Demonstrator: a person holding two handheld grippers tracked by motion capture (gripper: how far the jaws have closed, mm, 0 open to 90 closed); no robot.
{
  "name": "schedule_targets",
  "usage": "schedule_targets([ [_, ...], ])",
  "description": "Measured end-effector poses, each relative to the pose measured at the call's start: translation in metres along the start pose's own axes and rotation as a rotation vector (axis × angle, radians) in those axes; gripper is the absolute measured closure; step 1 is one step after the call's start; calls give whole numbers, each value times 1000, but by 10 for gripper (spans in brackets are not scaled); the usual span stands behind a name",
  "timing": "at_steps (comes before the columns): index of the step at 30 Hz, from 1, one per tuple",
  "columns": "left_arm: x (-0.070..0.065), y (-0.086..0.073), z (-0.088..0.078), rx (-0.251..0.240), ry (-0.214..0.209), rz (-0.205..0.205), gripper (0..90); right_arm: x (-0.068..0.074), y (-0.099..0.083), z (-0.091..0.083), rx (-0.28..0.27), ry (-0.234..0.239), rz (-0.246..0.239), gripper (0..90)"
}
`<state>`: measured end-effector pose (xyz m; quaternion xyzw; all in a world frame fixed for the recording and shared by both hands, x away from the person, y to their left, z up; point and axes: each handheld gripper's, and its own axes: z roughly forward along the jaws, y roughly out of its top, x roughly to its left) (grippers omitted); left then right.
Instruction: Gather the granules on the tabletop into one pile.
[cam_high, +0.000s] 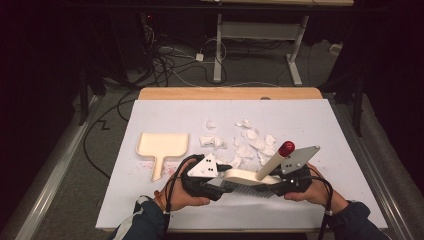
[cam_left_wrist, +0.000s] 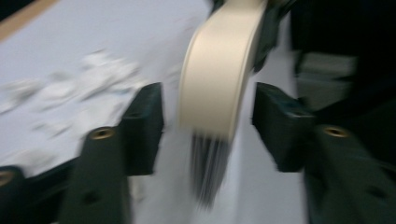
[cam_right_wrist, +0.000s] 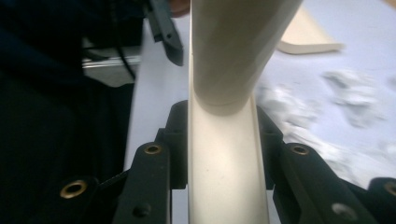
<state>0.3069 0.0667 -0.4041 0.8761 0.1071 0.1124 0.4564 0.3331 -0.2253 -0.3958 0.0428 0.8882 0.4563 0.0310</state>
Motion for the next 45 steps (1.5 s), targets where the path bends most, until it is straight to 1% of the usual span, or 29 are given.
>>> schedule_targets([
  [2, -1, -3, -4, -2, 84, -5, 305, -3, -1, -4, 6, -42, 19, 678],
  [3, -2, -5, -5, 5, 110, 1, 305, -6, -2, -7, 10, -79, 37, 678],
  [4, -2, -7, -7, 0, 124, -3, 305, -6, -2, -7, 10, -79, 37, 678],
  [6, -3, -10, -11, -9, 183, -4, 294, -9, -4, -9, 25, -116, 48, 678],
  [7, -2, -13, -13, -15, 194, -13, 293, -12, -6, -12, 33, -149, 61, 678],
  [8, -3, -15, -15, -19, 215, -16, 293, -12, -6, -12, 33, -149, 61, 678],
  [9, -3, -18, -17, -24, 238, -12, 312, -14, -7, -13, 35, -168, 72, 679],
  [10, -3, -21, -19, -28, 240, -18, 358, -17, -9, -16, 33, -188, 84, 678],
  [11, -3, -24, -21, -30, 245, -28, 358, -17, -9, -16, 33, -188, 84, 678],
  [13, -3, -30, -26, -39, 261, -39, 404, -21, -11, -20, 30, -221, 105, 678],
  [14, -4, -34, -28, -40, 279, -42, 404, -21, -11, -20, 30, -221, 105, 678],
  [16, -3, -41, -32, -42, 322, -61, 404, -23, -12, -23, 29, -252, 126, 678],
  [18, -3, -46, -37, -37, 372, -72, 384, -27, -14, -26, 30, -302, 148, 678],
  [19, -3, -49, -39, -38, 380, -89, 384, -27, -14, -26, 30, -302, 148, 678],
  [20, -2, -51, -42, -41, 402, -95, 369, -28, -15, -28, 33, -324, 152, 678],
  [22, -1, -56, -46, -27, 458, -116, 296, -32, -17, -32, 29, -372, 177, 678],
  [23, -1, -60, -48, -25, 483, -129, 296, -32, -17, -32, 29, -372, 177, 678],
  [24, -1, -63, -51, -31, 504, -139, 286, -33, -18, -33, 32, -394, 180, 678],
  [26, 0, -68, -55, -26, 517, -168, 228, -36, -19, -37, 33, -430, 196, 678],
  [27, -1, -71, -56, -15, 528, -169, 197, -37, -20, -39, 33, -438, 202, 678],
  [31, -3, -83, -60, 14, 553, -194, 168, -43, -24, -50, 49, -536, 212, 678],
  [33, -5, -89, -62, 24, 561, -202, 168, -47, -26, -57, 44, -581, 236, 678],
  [35, -6, -94, -64, 31, 563, -213, 168, -51, -29, -64, 64, -650, 247, 678],
  [37, -8, -99, -66, 32, 574, -207, 168, -56, -33, -69, 76, -706, 270, 678],
  [40, -11, -106, -68, 46, 573, -220, 168, -64, -41, -74, 98, -772, 323, 678],
  [41, -12, -108, -69, 54, 574, -221, 171, -69, -46, -75, 113, -806, 347, 678],
  [42, -13, -109, -69, 66, 576, -218, 171, -69, -46, -75, 113, -806, 347, 678],
  [44, -16, -112, -70, 77, 575, -222, 174, -73, -50, -74, 142, -851, 362, 678],
  [45, -16, -113, -70, 81, 573, -226, 180, -76, -52, -72, 150, -855, 374, 678],
])
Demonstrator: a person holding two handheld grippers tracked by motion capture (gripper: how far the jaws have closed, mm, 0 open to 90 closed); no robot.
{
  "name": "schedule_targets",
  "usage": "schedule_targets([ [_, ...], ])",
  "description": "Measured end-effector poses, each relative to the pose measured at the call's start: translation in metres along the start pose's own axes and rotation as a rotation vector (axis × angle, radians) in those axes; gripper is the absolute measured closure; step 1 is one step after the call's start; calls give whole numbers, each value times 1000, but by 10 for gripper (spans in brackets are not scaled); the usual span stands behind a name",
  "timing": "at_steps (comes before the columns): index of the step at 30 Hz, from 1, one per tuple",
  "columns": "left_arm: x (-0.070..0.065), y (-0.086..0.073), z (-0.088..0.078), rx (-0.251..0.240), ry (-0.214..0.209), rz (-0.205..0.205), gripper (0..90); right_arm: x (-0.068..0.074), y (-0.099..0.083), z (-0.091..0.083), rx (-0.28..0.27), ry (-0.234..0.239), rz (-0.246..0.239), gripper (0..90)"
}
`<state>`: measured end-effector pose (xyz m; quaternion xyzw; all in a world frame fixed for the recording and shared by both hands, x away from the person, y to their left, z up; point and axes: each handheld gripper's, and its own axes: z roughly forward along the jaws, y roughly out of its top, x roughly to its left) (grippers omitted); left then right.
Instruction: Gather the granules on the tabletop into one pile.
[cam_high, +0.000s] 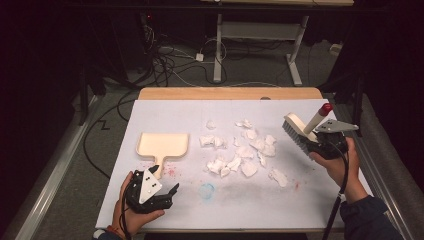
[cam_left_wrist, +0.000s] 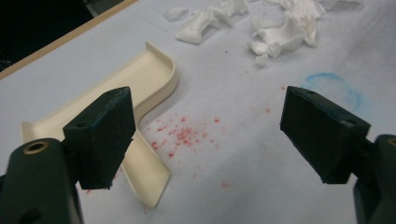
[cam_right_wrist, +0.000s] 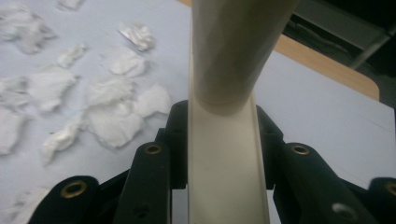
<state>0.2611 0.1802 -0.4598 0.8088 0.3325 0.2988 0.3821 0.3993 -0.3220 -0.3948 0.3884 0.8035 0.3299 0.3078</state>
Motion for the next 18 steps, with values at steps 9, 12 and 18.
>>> schedule_targets([
  [9, 2, -2, 3, 20, 2, 1, 184, -2, 3, 48, 68, -42, -12, 678],
  [12, 1, -4, 4, 35, -12, -14, 184, 10, 9, 55, 82, -36, -45, 678],
  [18, -1, -3, 6, 39, -18, 10, 184, 35, 17, 60, 105, -14, -95, 678],
])
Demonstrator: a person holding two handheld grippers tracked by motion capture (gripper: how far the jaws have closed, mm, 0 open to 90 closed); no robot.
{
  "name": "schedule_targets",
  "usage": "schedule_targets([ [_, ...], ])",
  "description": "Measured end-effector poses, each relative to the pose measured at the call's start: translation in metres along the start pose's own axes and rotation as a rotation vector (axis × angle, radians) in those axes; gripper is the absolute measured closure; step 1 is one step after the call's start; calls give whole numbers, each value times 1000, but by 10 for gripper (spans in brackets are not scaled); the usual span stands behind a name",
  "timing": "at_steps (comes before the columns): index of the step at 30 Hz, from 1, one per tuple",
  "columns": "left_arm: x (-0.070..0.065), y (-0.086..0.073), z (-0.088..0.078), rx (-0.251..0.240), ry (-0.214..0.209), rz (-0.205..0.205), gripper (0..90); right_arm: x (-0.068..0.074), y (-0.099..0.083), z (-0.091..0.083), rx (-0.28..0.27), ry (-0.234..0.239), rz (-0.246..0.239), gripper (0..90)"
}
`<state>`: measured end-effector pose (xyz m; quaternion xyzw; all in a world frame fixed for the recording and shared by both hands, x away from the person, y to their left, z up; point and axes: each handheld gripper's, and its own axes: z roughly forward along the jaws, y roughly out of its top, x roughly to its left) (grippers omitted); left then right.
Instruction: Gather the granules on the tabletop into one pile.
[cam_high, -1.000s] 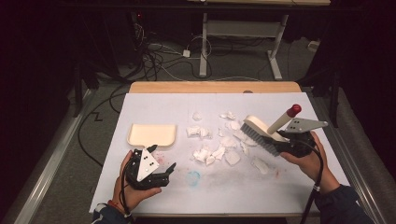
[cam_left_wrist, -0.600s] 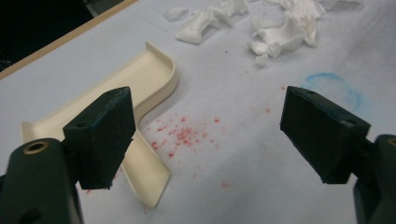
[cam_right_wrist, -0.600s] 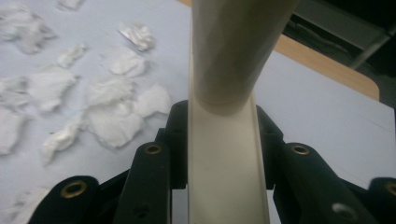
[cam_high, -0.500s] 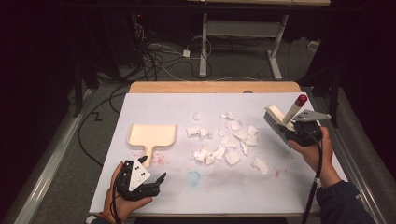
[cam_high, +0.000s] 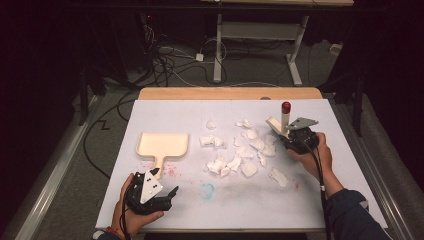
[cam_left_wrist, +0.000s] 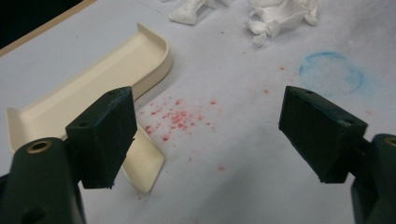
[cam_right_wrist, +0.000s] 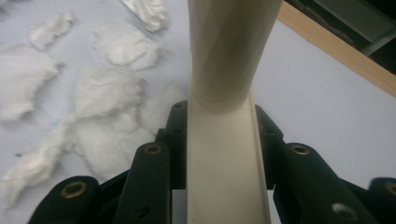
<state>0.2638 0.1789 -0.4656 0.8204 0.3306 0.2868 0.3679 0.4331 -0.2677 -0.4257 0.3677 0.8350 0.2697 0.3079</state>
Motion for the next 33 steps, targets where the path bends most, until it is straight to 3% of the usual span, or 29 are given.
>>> schedule_targets([
  [11, -1, 1, 1, 2, -14, 11, 184, 37, 11, -12, -35, 133, -14, 678],
  [14, -1, 0, 1, 1, -15, 12, 184, 44, 15, -18, -60, 125, -31, 678],
  [17, -1, 0, 0, 1, -13, 11, 184, 41, 16, -28, -94, 101, -26, 679],
  [22, -1, 0, 0, 3, -15, 5, 184, 25, 8, -49, -132, 112, 20, 679],
  [27, -2, 0, -1, 3, -13, 8, 184, 16, -9, -73, -138, 116, 49, 678],
  [33, -2, 0, -1, 5, -15, 9, 184, 18, -34, -101, -106, 159, 24, 679],
])
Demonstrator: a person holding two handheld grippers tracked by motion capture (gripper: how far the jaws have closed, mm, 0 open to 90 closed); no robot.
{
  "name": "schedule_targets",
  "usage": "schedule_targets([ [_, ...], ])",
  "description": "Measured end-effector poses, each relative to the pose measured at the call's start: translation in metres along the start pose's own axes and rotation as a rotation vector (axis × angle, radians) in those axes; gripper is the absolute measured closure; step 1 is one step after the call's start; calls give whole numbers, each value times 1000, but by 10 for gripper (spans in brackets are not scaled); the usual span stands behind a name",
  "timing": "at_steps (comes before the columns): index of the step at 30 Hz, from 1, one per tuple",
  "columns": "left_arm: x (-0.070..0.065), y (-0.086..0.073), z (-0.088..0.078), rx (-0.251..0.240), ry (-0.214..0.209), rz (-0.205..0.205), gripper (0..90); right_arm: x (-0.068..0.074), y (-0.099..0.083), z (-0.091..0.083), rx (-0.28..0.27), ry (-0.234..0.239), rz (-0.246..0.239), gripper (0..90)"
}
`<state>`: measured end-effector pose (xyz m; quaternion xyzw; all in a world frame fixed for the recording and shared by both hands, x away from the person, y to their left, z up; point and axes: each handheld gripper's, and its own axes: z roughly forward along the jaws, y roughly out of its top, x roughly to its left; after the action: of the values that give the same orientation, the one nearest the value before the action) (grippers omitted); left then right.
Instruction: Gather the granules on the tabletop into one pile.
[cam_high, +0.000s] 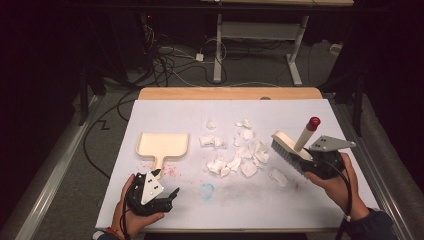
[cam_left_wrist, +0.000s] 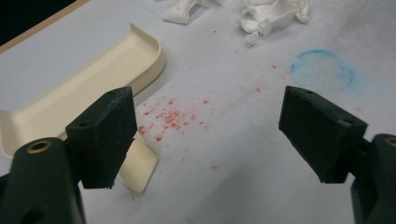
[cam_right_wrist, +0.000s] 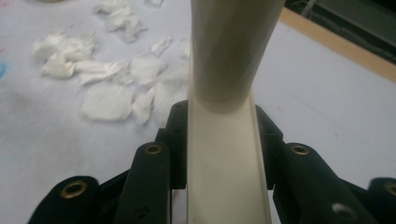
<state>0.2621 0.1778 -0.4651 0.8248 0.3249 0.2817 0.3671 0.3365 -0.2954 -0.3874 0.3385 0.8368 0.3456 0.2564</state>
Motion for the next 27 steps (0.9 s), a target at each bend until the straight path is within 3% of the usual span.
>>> schedule_targets([
  [7, -2, 1, 1, 5, -12, 10, 184, 12, -23, -28, 40, 37, -20, 679],
  [11, -1, 2, 1, 4, -16, 8, 184, 19, -34, -31, 78, 68, -43, 679],
  [16, -2, 3, 3, 7, -22, 12, 184, 23, -41, -18, 111, 102, -39, 679],
  [27, -4, 3, 6, 22, -41, 1, 187, 39, -22, 9, 39, 131, -57, 679],
])
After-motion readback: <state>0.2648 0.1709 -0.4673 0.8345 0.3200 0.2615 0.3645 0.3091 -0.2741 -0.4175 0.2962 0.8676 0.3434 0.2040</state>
